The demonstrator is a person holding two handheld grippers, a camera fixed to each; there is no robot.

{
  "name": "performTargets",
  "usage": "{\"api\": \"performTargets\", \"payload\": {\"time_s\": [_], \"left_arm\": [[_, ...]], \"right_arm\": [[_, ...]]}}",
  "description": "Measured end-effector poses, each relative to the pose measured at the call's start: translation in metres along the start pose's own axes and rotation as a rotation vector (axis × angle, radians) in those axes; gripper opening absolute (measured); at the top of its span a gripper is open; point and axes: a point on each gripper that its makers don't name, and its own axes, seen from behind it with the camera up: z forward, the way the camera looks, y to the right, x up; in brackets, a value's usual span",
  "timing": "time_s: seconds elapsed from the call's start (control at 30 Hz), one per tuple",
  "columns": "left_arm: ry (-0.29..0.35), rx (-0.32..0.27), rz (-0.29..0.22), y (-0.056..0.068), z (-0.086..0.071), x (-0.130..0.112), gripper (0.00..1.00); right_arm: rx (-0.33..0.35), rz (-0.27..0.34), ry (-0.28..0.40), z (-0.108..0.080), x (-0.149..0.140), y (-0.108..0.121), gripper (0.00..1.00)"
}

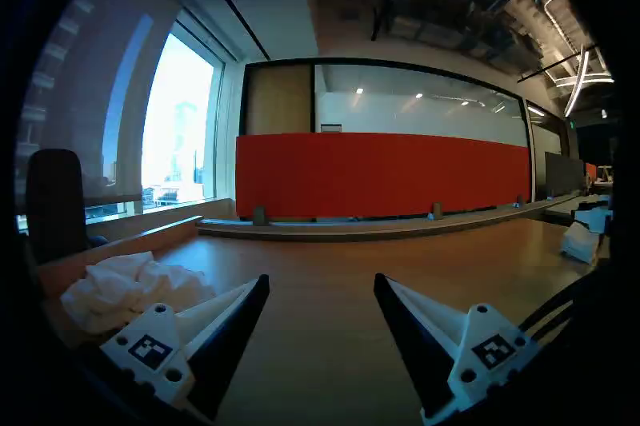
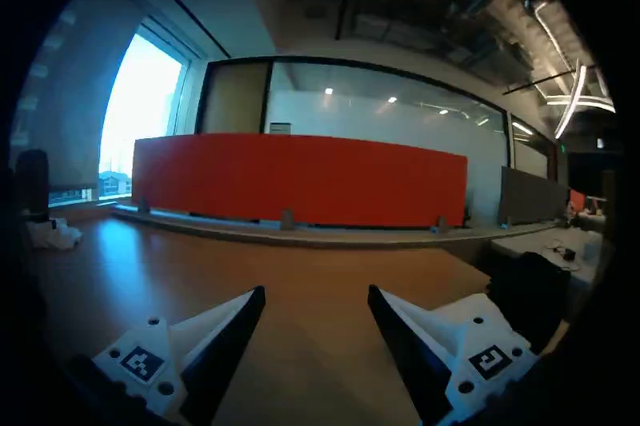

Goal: Fold towel

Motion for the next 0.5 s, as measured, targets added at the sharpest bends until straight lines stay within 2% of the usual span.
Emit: {"api": "performTargets", "payload": {"time_s": [0.2, 0.5], "left_arm": [[0.000, 0.000, 0.000, -0.001, 0.000, 0.000, 0.97], [0.000, 0.000, -0.001, -0.001, 0.000, 0.000, 0.97]], "right_arm": [[-0.019, -0.001, 0.000, -0.005, -0.011, 0.000, 1.00], [-0.041, 0.087, 0.037, -0.010, -0.006, 0.011, 1.00]]}}
